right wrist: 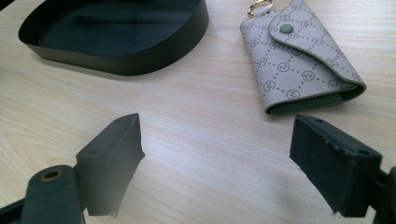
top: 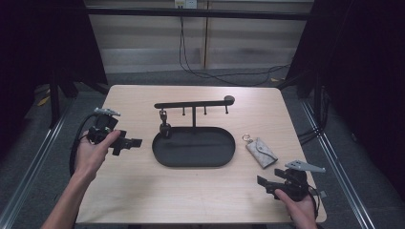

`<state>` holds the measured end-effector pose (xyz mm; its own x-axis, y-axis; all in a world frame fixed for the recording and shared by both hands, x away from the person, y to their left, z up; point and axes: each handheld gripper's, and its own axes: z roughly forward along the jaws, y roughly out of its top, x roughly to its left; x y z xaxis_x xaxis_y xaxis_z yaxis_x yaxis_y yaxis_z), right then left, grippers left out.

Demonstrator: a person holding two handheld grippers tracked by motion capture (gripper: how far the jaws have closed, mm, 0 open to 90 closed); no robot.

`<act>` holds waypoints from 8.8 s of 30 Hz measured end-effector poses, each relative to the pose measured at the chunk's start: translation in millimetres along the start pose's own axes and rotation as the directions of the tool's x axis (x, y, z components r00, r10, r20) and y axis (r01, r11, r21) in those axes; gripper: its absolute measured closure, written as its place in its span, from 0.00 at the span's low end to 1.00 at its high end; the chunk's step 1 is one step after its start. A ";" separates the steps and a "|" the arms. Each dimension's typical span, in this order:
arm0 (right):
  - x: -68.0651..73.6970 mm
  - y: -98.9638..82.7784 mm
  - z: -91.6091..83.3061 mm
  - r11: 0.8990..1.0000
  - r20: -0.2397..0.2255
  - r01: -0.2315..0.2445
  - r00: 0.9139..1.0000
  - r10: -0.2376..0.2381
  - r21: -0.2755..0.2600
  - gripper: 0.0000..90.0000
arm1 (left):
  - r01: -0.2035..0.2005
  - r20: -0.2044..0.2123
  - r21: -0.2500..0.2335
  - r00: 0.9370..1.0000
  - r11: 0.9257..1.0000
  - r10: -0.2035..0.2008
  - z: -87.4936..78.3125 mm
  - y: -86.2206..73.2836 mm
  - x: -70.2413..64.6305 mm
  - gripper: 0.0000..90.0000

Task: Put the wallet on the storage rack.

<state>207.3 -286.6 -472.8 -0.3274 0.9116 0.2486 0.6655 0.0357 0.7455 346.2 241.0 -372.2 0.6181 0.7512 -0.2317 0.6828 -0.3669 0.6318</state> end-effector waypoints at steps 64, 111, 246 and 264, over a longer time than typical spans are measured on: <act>-30.7 94.0 42.6 0.956 0.092 -0.001 0.995 -0.027 0.294 0.16 | -0.056 0.029 -0.121 0.998 0.991 0.060 16.1 -136.7 -34.1 0.24; -40.8 117.4 120.1 0.767 0.115 0.060 0.978 -0.173 0.639 0.28 | -0.066 0.067 -0.122 0.995 0.990 0.075 17.0 -136.0 -31.5 0.23; 31.7 185.6 98.2 0.903 -0.089 -0.020 0.994 0.064 0.430 0.37 | -0.032 0.125 -0.158 0.991 0.987 0.052 16.3 -135.0 -29.3 0.19; 42.5 160.3 129.9 0.903 -0.112 -0.086 0.983 0.146 0.421 0.37 | -0.070 0.138 -0.156 0.986 0.985 0.092 15.3 -134.7 -34.4 0.19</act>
<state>387.2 -188.9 -423.0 -0.3003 0.8552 0.4225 0.9115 0.1268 0.3913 239.0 256.2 -460.6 0.7260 0.6314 -0.2724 0.5686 -0.3284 0.7542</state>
